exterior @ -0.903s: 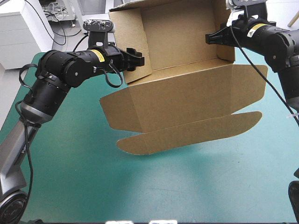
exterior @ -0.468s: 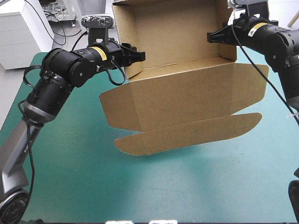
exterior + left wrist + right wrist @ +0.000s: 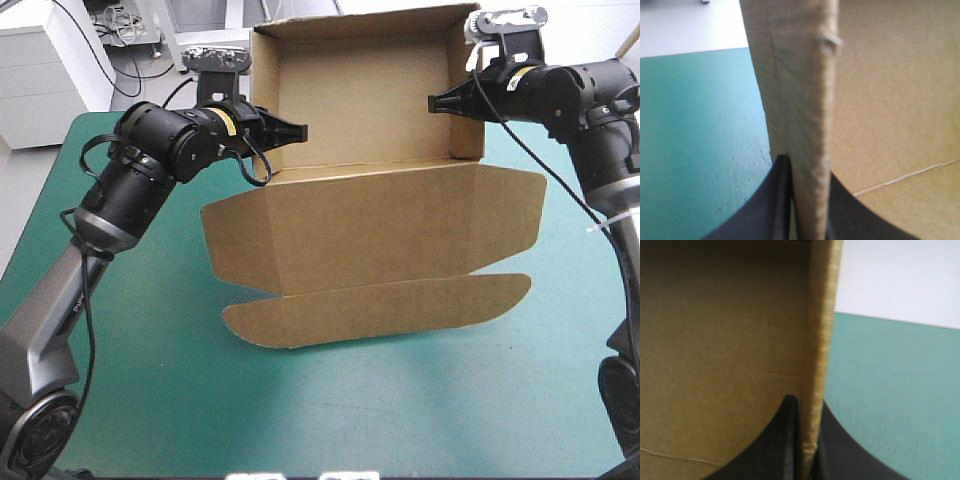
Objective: Fold the box
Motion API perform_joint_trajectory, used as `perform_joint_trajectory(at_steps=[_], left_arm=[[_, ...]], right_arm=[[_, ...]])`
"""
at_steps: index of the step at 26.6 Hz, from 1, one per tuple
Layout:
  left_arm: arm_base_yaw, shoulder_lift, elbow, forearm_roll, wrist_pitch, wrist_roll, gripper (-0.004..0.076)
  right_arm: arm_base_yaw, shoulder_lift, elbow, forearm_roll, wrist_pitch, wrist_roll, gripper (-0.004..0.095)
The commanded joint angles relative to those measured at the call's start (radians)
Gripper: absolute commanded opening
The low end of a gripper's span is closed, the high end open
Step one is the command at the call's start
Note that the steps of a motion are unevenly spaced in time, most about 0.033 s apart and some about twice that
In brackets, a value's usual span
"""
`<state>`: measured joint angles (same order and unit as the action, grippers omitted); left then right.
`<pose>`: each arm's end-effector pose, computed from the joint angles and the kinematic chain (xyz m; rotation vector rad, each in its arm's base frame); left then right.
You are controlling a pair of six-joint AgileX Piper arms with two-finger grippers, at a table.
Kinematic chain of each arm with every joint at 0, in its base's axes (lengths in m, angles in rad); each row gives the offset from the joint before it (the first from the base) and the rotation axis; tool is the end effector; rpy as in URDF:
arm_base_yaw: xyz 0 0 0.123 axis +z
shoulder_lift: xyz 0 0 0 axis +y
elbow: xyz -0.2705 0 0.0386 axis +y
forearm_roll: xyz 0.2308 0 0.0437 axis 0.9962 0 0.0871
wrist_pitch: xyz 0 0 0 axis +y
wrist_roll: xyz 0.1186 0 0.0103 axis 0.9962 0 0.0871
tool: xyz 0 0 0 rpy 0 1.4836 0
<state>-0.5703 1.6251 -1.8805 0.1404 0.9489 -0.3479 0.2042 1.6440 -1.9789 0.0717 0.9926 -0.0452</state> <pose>0.3128 -0.1846 0.4246 0.2670 2.1734 -0.3537 0.3530 0.0804 0.4430 -0.2599 2.1285 0.1802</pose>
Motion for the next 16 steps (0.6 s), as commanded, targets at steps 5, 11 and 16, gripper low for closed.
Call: perform_joint_trajectory(at_steps=[5, 11, 16], left_arm=[[0.010, 0.044, -0.033, -0.114, -0.020, 0.106, -0.0006], [0.083, 0.119, -0.033, -0.202, 0.082, 0.180, -0.0006], [0.105, 0.181, -0.033, -0.198, 0.082, 0.211, -0.0006]], right_arm=[[0.002, 0.070, -0.022, 0.064, 0.177, -0.045, -0.0016], [0.002, 0.128, -0.012, 0.098, 0.177, -0.043, -0.0016], [0.002, 0.195, -0.009, 0.103, 0.177, -0.037, -0.0016]])
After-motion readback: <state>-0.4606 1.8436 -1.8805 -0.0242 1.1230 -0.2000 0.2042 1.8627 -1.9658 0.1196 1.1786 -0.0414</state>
